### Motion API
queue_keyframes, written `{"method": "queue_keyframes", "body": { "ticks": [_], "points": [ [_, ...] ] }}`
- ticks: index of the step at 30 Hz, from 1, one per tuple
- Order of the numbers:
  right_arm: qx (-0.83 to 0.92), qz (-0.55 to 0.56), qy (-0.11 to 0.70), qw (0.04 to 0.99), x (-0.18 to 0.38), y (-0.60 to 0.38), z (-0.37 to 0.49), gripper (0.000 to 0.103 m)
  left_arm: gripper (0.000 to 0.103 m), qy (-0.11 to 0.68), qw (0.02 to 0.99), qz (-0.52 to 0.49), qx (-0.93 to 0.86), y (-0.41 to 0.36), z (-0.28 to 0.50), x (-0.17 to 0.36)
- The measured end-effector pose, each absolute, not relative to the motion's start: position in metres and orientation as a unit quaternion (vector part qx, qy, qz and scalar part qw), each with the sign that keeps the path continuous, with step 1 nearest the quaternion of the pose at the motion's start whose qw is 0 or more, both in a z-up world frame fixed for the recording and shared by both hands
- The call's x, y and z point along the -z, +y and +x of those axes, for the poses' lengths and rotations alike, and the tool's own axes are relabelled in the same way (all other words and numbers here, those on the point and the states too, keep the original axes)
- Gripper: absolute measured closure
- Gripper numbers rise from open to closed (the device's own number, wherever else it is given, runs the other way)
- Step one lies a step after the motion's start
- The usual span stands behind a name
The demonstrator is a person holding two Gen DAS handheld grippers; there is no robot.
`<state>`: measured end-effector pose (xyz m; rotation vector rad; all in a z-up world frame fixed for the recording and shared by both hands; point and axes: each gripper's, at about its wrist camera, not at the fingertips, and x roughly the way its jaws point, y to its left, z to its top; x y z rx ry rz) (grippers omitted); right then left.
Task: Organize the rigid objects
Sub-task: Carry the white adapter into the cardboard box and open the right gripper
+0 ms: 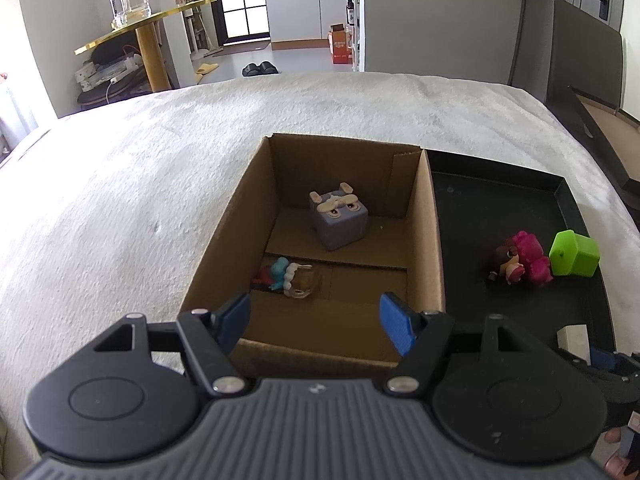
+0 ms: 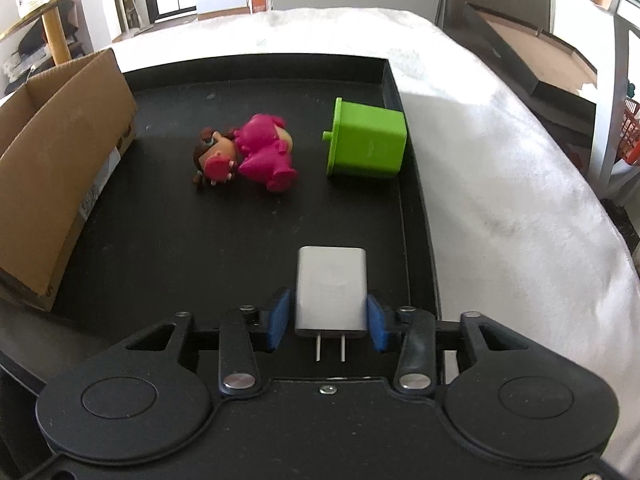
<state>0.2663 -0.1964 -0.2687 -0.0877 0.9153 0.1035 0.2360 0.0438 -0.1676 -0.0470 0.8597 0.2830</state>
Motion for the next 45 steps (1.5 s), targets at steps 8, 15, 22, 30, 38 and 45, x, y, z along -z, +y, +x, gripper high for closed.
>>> {"method": "queue_keyframes", "body": {
  "ticks": [8,15,22,30,38,45],
  "points": [
    [-0.068,-0.047,0.415,0.906,0.254,-0.192,0.26,0.067,0.033,0.405,0.903,-0.042,-0.14,0.054,0.233,0.157],
    [-0.072,-0.036,0.399,0.913,0.235,-0.19,0.259,0.067,0.033,0.399,0.905,-0.055,-0.138,0.063,0.23,0.154],
    [-0.087,-0.031,0.388,0.917,0.213,-0.18,0.264,0.067,0.033,0.396,0.905,-0.076,-0.138,0.079,0.227,0.155],
    [-0.078,-0.037,0.37,0.925,0.193,-0.166,0.268,0.067,0.033,0.392,0.904,-0.105,-0.137,0.101,0.222,0.156],
    [-0.083,-0.037,0.346,0.934,0.166,-0.144,0.266,0.066,0.033,0.383,0.905,-0.126,-0.134,0.123,0.213,0.16],
    [-0.09,-0.048,0.333,0.937,0.153,-0.116,0.264,0.066,0.033,0.381,0.904,-0.14,-0.132,0.14,0.209,0.168]
  ]
}}
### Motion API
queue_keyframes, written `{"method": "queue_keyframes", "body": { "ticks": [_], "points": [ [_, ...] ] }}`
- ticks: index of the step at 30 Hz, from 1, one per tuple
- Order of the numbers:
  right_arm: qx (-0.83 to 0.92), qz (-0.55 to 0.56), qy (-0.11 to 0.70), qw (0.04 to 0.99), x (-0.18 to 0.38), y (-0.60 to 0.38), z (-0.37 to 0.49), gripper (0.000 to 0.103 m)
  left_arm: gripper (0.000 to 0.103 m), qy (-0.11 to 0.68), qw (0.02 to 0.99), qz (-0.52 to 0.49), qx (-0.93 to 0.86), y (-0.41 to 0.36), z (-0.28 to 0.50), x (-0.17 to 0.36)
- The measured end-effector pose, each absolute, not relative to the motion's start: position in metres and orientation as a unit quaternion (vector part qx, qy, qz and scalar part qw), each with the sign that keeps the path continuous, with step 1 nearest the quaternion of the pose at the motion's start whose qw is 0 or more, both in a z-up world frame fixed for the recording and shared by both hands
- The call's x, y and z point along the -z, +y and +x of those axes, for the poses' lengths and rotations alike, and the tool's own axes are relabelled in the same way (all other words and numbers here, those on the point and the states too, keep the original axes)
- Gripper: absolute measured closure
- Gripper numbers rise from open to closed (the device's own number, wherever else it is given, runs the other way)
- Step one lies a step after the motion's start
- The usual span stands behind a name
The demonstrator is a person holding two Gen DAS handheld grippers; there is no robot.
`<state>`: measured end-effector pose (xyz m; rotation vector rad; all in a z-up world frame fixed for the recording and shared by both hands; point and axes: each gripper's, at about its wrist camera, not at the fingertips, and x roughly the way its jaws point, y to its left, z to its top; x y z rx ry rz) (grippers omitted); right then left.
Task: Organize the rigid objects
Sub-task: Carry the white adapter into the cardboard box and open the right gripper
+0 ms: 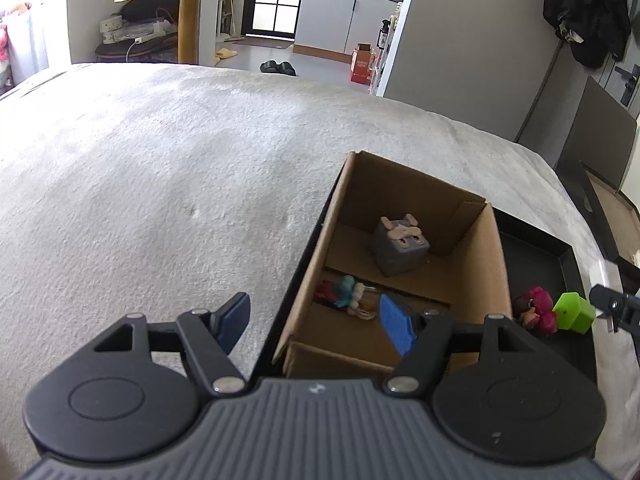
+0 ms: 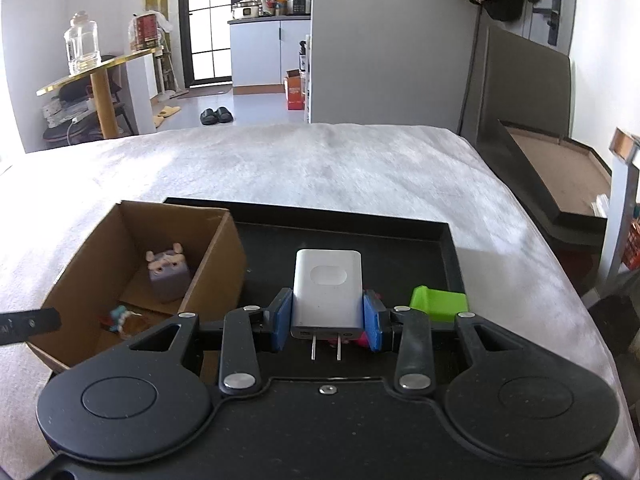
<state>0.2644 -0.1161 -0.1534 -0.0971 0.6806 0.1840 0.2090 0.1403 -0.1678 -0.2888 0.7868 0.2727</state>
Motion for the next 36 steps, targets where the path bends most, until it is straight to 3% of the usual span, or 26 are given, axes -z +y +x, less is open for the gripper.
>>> {"method": "queue_keyframes", "body": {
  "ticks": [10,13,18,24,36],
  "points": [
    [-0.096,-0.058,0.314,0.943,0.144,-0.084,0.259,0.067,0.037,0.369,0.906,-0.171,-0.115,0.158,0.201,0.183],
    [-0.107,-0.064,0.313,0.942,0.144,-0.072,0.258,0.067,0.045,0.368,0.904,-0.188,-0.111,0.163,0.198,0.188],
    [-0.127,-0.075,0.316,0.937,0.147,-0.049,0.257,0.066,0.071,0.368,0.902,-0.202,-0.093,0.165,0.198,0.194],
    [-0.152,-0.092,0.324,0.929,0.153,-0.021,0.259,0.066,0.087,0.358,0.903,-0.222,-0.086,0.172,0.195,0.193],
    [-0.165,-0.121,0.332,0.921,0.161,0.007,0.267,0.066,0.089,0.36,0.899,-0.236,-0.076,0.178,0.197,0.194]
  ]
}}
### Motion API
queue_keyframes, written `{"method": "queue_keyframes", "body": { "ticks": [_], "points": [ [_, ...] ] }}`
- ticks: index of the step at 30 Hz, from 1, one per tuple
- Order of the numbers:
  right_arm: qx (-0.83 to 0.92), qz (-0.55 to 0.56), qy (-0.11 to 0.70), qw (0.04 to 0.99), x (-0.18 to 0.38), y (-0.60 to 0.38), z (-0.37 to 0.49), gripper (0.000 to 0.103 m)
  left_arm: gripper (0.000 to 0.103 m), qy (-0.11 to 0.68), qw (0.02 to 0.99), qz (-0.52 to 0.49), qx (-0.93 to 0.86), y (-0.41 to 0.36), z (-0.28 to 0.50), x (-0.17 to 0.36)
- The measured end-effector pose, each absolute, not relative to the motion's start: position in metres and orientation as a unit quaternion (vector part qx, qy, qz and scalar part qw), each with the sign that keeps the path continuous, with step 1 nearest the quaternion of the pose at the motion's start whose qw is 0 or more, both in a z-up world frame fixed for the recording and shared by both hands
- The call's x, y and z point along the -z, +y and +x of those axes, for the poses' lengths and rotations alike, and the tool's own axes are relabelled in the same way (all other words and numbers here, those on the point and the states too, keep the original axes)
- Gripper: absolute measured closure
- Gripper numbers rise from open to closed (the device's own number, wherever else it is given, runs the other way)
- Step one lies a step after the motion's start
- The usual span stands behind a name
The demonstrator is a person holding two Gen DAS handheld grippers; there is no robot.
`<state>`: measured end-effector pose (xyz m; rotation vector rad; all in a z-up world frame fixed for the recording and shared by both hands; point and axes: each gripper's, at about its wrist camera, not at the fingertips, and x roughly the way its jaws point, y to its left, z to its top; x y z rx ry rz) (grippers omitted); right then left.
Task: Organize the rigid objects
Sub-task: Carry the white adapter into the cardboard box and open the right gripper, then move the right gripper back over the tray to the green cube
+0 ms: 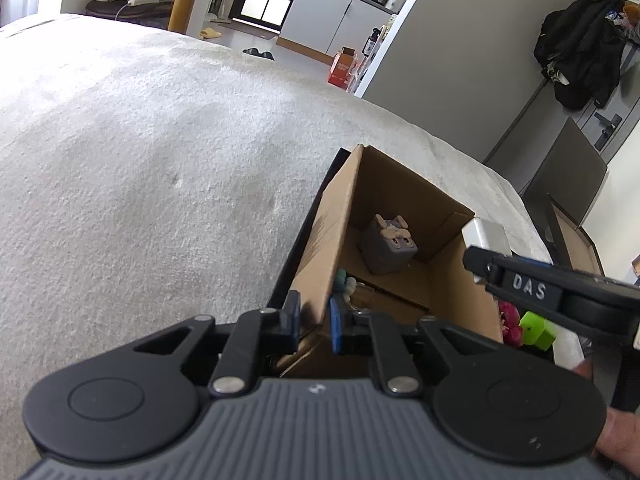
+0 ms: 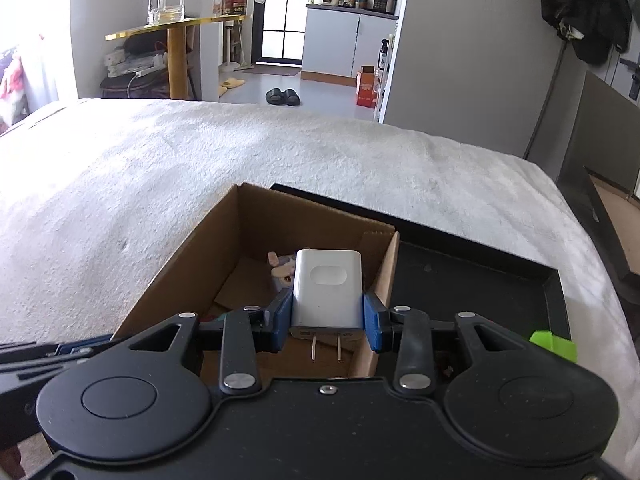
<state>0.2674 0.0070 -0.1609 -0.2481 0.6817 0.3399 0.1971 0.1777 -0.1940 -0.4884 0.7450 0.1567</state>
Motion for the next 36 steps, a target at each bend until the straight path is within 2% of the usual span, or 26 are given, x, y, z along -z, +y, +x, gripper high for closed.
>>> {"method": "queue_keyframes", "body": {
  "ticks": [4,6,9,16,25,36],
  "points": [
    [-0.162,-0.121,0.324,0.924,0.158,0.01,0.276,0.066,0.089,0.362,0.898,-0.24,-0.074,0.178,0.198,0.195],
    [-0.166,-0.124,0.321,0.924,0.158,0.012,0.278,0.052,0.089,0.362,0.898,-0.24,-0.074,0.178,0.198,0.195],
    [-0.169,-0.129,0.311,0.926,0.155,0.012,0.275,0.047,0.089,0.365,0.896,-0.243,-0.074,0.179,0.199,0.196],
    [-0.167,-0.122,0.328,0.922,0.159,0.001,0.27,0.043,0.089,0.365,0.899,-0.232,-0.073,0.176,0.2,0.195],
    [-0.137,-0.1,0.311,0.935,0.147,-0.036,0.266,0.037,0.088,0.367,0.9,-0.22,-0.081,0.173,0.199,0.191],
    [-0.142,-0.094,0.306,0.936,0.139,-0.074,0.269,0.025,0.086,0.357,0.912,-0.172,-0.109,0.152,0.202,0.164]
  ]
}}
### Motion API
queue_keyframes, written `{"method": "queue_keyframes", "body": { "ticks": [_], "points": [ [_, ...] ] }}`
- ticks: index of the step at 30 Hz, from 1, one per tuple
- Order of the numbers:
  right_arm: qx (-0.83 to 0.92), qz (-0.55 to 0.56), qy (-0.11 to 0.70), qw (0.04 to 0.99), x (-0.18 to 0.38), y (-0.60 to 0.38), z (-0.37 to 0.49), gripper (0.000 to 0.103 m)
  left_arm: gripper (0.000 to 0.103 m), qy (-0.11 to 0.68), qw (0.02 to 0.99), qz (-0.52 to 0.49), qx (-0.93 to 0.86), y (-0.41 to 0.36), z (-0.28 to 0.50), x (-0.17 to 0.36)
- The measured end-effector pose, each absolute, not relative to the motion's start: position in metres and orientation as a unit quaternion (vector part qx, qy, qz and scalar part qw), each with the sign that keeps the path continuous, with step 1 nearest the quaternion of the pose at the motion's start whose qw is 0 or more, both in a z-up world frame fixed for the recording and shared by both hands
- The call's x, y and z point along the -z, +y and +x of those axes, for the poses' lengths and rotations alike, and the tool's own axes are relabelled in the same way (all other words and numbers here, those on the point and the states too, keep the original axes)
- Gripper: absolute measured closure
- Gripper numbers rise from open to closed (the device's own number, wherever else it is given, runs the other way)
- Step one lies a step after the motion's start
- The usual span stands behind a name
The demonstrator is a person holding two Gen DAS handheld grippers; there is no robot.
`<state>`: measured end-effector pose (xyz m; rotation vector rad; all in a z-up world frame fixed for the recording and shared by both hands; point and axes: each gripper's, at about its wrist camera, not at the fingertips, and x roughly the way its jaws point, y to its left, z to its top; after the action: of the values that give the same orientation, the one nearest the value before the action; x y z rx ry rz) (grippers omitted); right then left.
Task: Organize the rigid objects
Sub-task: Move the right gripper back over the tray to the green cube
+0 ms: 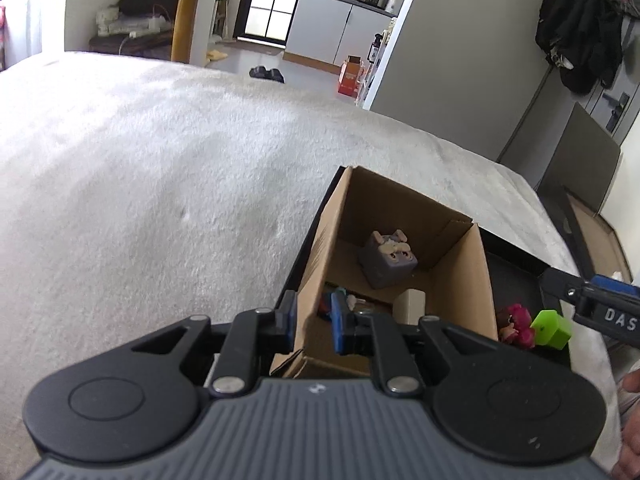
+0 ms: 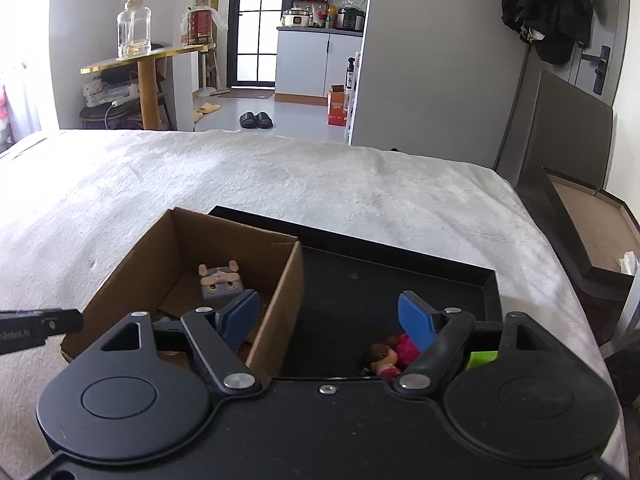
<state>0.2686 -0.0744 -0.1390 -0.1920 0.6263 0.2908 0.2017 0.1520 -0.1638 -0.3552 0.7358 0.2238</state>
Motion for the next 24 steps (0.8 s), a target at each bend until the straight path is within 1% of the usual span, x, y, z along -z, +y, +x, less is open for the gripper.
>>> {"method": "queue_keyframes", "body": {
  "ticks": [3,4,12,16,21,24],
  "points": [
    [-0.139,-0.079,0.305,0.939,0.135,-0.087,0.27,0.019,0.085,0.364,0.91,-0.163,-0.114,0.146,0.205,0.16],
    [-0.14,-0.072,0.302,0.94,0.132,-0.091,0.271,0.018,0.085,0.367,0.909,-0.162,-0.116,0.144,0.206,0.159],
    [-0.155,-0.064,0.295,0.941,0.12,-0.118,0.276,0.013,0.072,0.367,0.912,-0.131,-0.127,0.122,0.212,0.147],
    [-0.165,-0.046,0.301,0.938,0.113,-0.13,0.282,0.012,0.068,0.367,0.914,-0.115,-0.128,0.109,0.216,0.141],
    [-0.181,-0.049,0.29,0.939,0.104,-0.138,0.285,0.012,0.061,0.365,0.916,-0.099,-0.132,0.096,0.219,0.134],
    [-0.187,-0.045,0.29,0.937,0.101,-0.143,0.29,0.012,0.059,0.364,0.917,-0.095,-0.134,0.091,0.221,0.13]
  ]
}}
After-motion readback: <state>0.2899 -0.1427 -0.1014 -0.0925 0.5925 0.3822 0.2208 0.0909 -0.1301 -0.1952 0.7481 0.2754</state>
